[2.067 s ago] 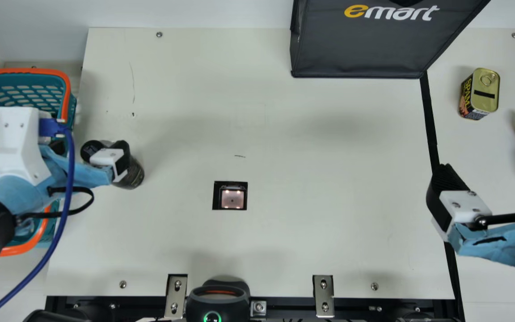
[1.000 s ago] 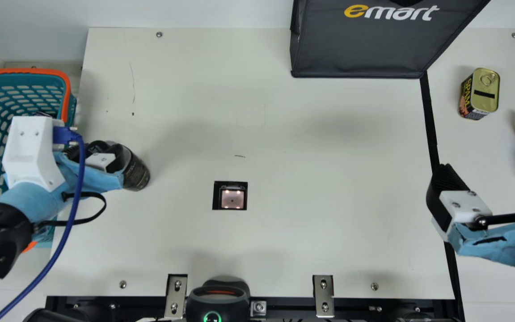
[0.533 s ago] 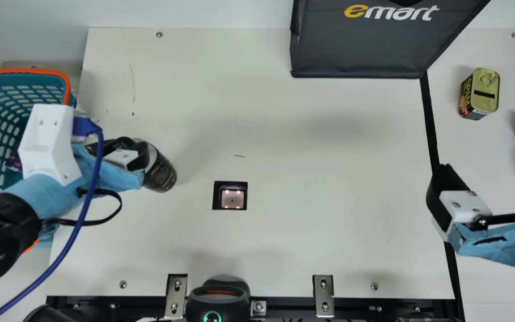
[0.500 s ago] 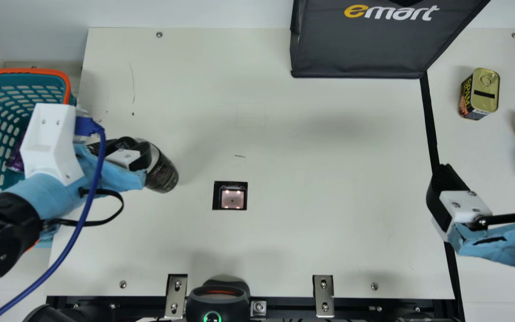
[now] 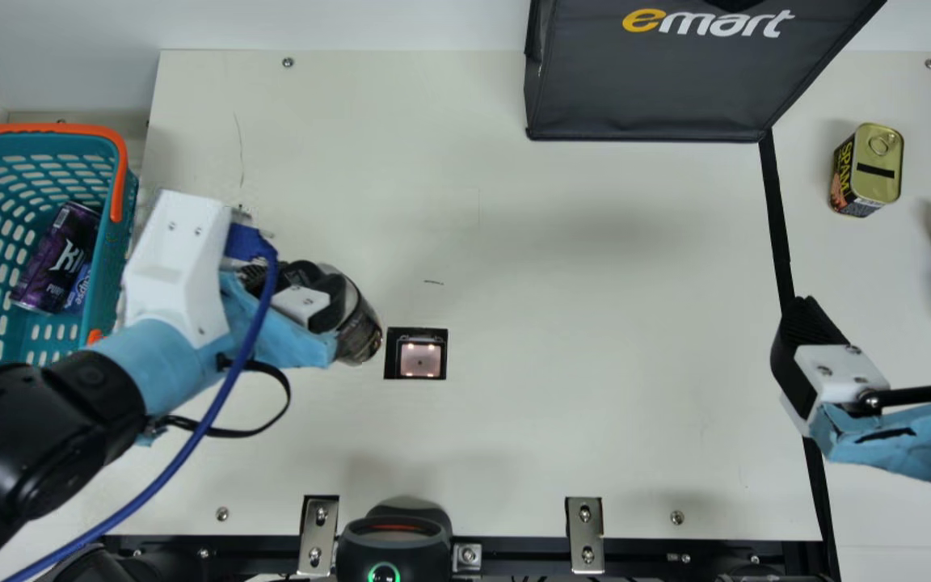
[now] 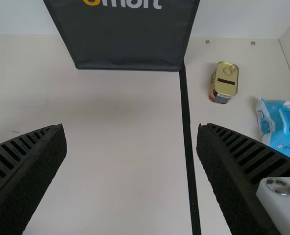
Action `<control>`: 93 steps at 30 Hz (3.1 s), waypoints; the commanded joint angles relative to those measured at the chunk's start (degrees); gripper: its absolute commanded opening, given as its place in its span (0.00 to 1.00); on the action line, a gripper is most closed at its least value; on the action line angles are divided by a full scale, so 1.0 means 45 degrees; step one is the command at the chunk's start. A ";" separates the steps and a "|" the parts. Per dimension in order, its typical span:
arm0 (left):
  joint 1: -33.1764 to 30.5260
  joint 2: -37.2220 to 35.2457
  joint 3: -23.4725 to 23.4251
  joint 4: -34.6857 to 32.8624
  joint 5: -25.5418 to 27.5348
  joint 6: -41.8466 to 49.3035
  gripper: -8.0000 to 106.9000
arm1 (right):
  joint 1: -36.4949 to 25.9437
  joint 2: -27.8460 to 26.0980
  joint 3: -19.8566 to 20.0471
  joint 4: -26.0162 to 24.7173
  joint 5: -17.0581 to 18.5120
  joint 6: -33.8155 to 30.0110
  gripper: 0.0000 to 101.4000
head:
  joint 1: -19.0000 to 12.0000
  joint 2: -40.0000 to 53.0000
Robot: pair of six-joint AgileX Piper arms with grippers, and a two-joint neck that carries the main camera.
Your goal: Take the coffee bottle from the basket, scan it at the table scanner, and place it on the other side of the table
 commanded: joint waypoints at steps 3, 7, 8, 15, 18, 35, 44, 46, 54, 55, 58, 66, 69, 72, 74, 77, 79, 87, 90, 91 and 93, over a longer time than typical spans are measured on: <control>-0.0871 0.0155 -0.0104 0.0314 0.0117 -0.0510 0.00 | 0.0000 0.0000 0.0000 0.0000 0.0000 0.0000 0.94 | -0.0349 0.0000; -0.1529 0.0311 -0.0191 0.0688 0.0320 -0.1213 0.00 | 0.0000 0.0000 0.0000 0.0000 0.0000 0.0000 0.94 | -0.0349 0.0000; -0.1674 0.0338 -0.0202 0.0788 0.0376 -0.1410 0.00 | 0.0000 0.0000 0.0000 0.0000 0.0000 0.0000 0.94 | -0.0349 0.0000; -0.2877 0.0468 -0.0286 0.1745 0.0835 -0.3217 0.00 | 0.0000 0.0000 0.0000 0.0000 -0.0012 0.0000 0.94 | -0.0349 0.0000; -0.3384 0.0506 -0.0318 0.2268 0.1055 -0.4144 0.00 | 0.0000 0.0000 0.0000 0.0000 -0.0012 0.0000 0.94 | -0.0349 0.0000; -0.6587 0.1014 -0.0722 0.4738 0.2607 -0.9071 0.00 | 0.0000 0.0000 0.0000 0.0000 -0.0012 0.0000 0.94 | -0.0349 0.0000; -0.7689 0.1363 -0.1040 0.5083 0.3012 -1.0096 0.00 | 0.0000 0.0000 0.0000 0.0000 0.0001 0.0000 0.94 | -0.0349 0.0000; -0.7792 0.1405 -0.1095 0.5125 0.3066 -1.0201 0.00 | 0.0000 0.0000 0.0000 0.0000 0.0001 0.0000 0.94 | -0.0349 0.0000; -0.7791 0.1302 -0.1098 0.5228 0.3345 -1.0364 0.00 | 0.0000 0.0000 0.0000 0.0000 0.0001 0.0000 0.94 | -0.0349 0.0000; -0.7760 0.1265 -0.1077 0.5233 0.3390 -1.0359 0.00 | 0.0000 0.0000 0.0000 0.0000 0.0001 0.0000 0.94 | -0.0349 0.0000; -0.7639 0.1097 -0.0959 0.5217 0.3511 -1.0306 0.00 | 0.0000 0.0000 0.0000 0.0000 0.0001 0.0000 0.94 | -0.0349 0.0000; -0.7324 0.0628 -0.0540 0.4976 0.3286 -0.9491 0.00 | 0.0000 0.0000 0.0000 0.0000 -0.0001 0.0000 0.94 | -0.0349 0.0000; -0.7193 0.0431 -0.0377 0.4829 0.2987 -0.8852 0.00 | 0.0000 0.0000 0.0000 0.0000 -0.0001 0.0000 0.94 | -0.0349 0.0000; -0.6996 0.0208 -0.0222 0.4624 0.2651 -0.8079 0.00 | 0.0000 0.0000 0.0000 0.0000 -0.0001 0.0000 0.94 | -0.0349 0.0000; -0.6809 0.0053 -0.0126 0.4455 0.2435 -0.7487 0.00 | 0.0000 0.0000 0.0000 0.0000 -0.0001 0.0000 0.94 | -0.0349 0.0000; -0.6500 -0.0184 0.0025 0.4120 0.2077 -0.6455 0.00 | 0.0000 0.0000 0.0000 0.0000 -0.0001 0.0000 0.94 | -0.0349 0.0000; -0.6298 -0.0337 0.0129 0.3842 0.1828 -0.5691 0.00 | 0.0000 0.0000 0.0000 0.0000 -0.0001 0.0000 0.94 | -0.0349 0.0000; -0.5615 -0.0660 0.0332 0.2490 0.1046 -0.2693 0.00 | 0.0000 0.0000 0.0000 0.0000 -0.0001 0.0000 0.94 | -0.0349 0.0000; -0.5371 -0.0696 0.0352 0.1916 0.0829 -0.1570 0.00 | 0.0000 0.0000 0.0000 0.0000 -0.0001 0.0000 0.94 | -0.0349 0.0000; -0.5283 -0.0706 0.0351 0.1708 0.0766 -0.1181 0.00 | 0.0000 0.0000 0.0000 0.0000 -0.0001 0.0000 0.94 | -0.0349 0.0000; -0.5095 -0.0715 0.0340 0.1294 0.0649 -0.0443 0.00 | 0.0000 0.0000 0.0000 0.0000 -0.0001 0.0000 0.94 | -0.0349 0.0000</control>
